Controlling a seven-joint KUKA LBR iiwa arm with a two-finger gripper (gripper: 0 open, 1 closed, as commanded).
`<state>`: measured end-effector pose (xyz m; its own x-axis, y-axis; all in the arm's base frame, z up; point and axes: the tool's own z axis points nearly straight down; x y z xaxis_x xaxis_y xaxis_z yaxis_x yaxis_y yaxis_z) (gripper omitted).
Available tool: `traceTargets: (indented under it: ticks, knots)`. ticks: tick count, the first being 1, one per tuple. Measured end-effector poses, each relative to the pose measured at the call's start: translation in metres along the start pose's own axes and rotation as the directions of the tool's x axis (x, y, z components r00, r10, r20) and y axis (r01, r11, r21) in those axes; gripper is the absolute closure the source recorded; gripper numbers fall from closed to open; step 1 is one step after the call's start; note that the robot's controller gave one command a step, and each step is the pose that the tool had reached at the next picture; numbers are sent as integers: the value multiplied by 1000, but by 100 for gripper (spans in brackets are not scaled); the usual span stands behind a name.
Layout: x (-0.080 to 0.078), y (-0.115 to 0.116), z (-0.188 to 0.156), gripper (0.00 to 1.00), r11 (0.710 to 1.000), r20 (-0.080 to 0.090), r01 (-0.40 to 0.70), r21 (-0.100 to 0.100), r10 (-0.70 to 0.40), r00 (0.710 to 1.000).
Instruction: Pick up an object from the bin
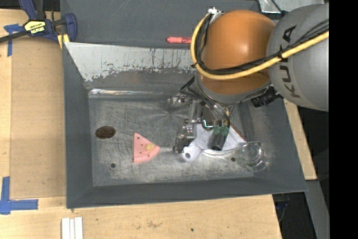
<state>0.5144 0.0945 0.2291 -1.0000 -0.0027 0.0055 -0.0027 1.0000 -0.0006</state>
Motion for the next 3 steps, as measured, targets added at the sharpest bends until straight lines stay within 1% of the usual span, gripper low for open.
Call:
traceTargets:
  ticks: [1, 2, 3]
  knots:
    - [-2, 0, -4, 0, 1000, 9, -3, -2, 3, 1000]
    - [6, 28, 64, 0, 1000, 13, -19, -3, 19, 1000]
    - [23, 48, 85, 0, 998, 2, 57, 1, -57, 998]
